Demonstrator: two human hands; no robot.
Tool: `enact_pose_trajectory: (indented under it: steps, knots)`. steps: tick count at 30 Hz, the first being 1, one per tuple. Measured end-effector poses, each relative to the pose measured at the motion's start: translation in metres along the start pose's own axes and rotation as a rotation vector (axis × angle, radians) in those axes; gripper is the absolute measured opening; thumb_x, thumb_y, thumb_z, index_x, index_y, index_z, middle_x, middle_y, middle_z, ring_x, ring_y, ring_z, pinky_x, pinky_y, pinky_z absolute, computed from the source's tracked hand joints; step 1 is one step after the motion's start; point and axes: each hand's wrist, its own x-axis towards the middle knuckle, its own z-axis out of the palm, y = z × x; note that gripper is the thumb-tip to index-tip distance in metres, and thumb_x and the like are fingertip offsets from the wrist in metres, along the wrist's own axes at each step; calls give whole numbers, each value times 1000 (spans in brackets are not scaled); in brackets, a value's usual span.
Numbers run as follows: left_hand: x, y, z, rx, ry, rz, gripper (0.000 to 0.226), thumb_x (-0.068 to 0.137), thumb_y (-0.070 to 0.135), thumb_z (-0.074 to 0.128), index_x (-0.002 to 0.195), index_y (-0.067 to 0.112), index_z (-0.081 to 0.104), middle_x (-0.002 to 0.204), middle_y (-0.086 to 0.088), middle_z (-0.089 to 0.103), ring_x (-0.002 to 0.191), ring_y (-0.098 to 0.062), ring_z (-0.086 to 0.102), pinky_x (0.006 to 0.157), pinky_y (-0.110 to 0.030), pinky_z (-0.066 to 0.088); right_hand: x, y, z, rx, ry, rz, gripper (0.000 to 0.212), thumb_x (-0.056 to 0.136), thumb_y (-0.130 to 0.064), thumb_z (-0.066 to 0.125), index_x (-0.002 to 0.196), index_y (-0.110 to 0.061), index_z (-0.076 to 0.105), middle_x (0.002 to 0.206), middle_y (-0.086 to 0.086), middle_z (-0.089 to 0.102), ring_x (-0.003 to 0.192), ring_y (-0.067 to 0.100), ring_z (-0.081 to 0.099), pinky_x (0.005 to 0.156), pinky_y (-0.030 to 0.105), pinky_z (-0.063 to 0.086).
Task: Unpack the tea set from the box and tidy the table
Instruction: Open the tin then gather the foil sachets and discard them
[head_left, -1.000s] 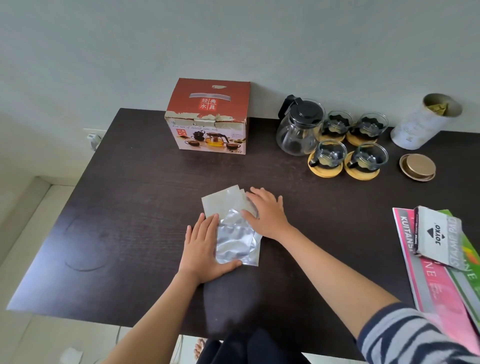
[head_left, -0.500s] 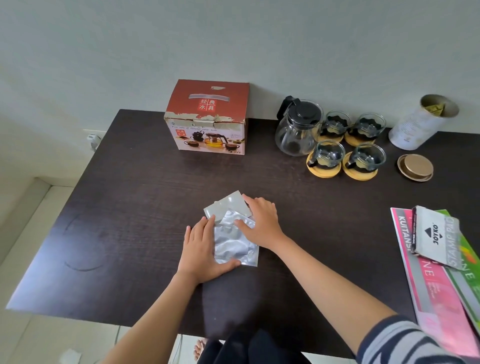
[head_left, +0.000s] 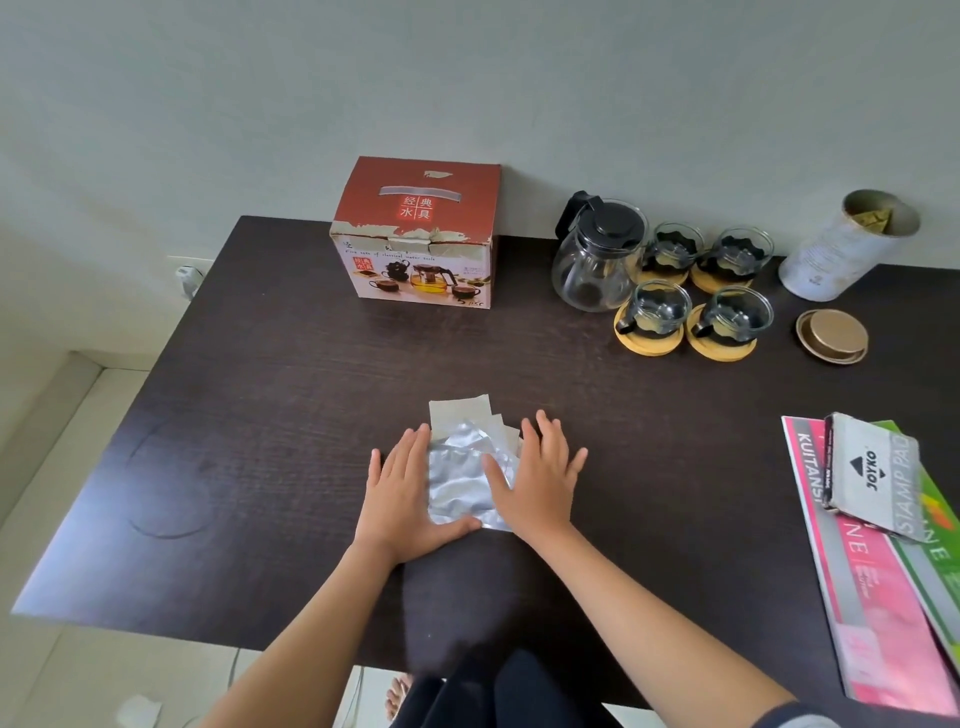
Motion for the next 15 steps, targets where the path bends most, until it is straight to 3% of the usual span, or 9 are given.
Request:
enact_pose_trajectory:
  steps: [5, 8, 11, 15]
  knots:
    - [1, -2, -1, -163, -47, 36, 132, 56, 83, 57, 150, 12, -2, 156, 7, 3, 142, -6, -1, 113, -49, -3, -9, -14, 6, 86, -16, 35, 61, 87, -52, 54, 135, -16, 43, 159, 1, 13, 148, 19, -2, 114, 53, -8]
    - [0, 0, -2, -204, -65, 38, 130, 58, 83, 55, 150, 11, -2, 154, 9, 3, 142, -6, -4, 114, -52, -1, -8, -24, -1, 154, 33, 35, 48, 81, -41, 62, 120, -16, 51, 141, 0, 41, 138, 22, 28, 114, 48, 12]
    - [1, 0, -2, -171, -84, 36, 130, 57, 83, 54, 150, 10, 0, 158, -3, 9, 146, -18, 1, 113, -58, 4, -9, -40, -10, 306, -49, 47, 45, 80, -28, 64, 119, -18, 44, 120, -2, 55, 112, 21, 52, 94, 33, 40]
    - [3, -3, -4, -159, -106, 65, 132, 55, 89, 46, 150, 10, 0, 158, -4, 8, 147, -20, 0, 112, -59, 4, -12, -61, -18, 605, -109, 232, 52, 82, -8, 63, 125, -17, 34, 106, -6, 50, 96, 12, 55, 72, 20, 41]
